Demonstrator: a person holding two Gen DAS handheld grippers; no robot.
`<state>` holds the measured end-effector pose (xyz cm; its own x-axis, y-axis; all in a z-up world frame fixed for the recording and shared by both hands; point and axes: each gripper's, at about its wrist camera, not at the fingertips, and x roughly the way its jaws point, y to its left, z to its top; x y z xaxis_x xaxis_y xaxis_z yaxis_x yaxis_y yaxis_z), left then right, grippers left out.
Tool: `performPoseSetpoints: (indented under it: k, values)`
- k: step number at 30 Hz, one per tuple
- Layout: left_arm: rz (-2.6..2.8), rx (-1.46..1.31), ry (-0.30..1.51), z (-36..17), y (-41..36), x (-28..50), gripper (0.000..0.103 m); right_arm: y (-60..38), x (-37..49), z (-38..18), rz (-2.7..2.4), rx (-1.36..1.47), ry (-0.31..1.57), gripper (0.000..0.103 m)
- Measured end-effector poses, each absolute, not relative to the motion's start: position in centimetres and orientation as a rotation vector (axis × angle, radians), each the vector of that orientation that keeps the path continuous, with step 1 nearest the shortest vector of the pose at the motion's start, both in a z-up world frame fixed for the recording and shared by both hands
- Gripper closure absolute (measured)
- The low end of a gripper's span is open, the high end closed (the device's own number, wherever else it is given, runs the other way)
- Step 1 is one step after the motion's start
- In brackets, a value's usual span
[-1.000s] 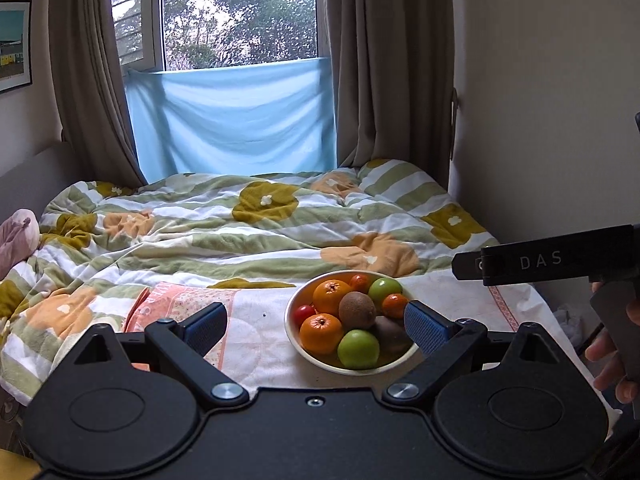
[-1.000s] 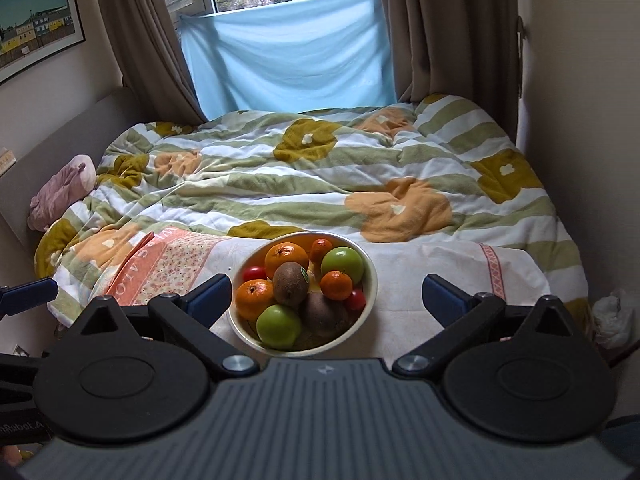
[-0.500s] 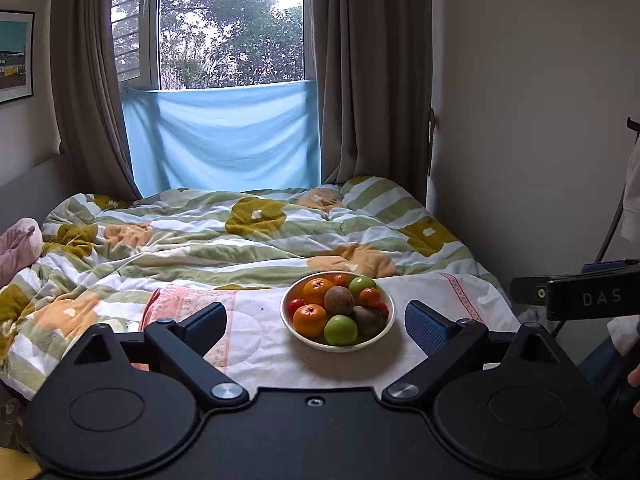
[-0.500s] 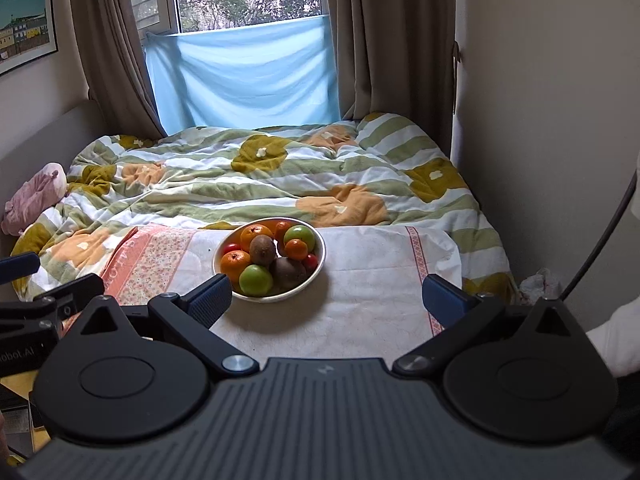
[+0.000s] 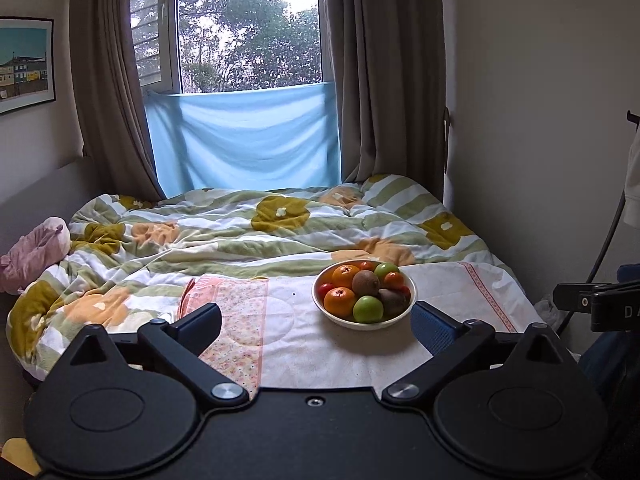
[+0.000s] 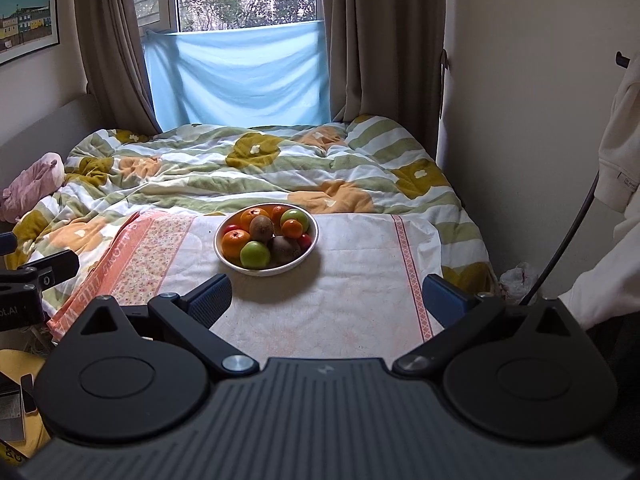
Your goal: Organize fruits
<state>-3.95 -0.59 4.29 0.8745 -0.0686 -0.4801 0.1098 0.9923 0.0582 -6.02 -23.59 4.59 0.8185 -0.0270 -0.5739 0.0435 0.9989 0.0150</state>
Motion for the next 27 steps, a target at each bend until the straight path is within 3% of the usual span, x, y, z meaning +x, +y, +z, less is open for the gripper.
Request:
performPoseSetpoints:
  k: [27]
  values:
    - [-0.076, 0.080, 0.510, 3.8, 0.2, -3.8, 0.000, -22.8, -5.1, 4.0, -0.023, 0.021, 0.633, 0.000]
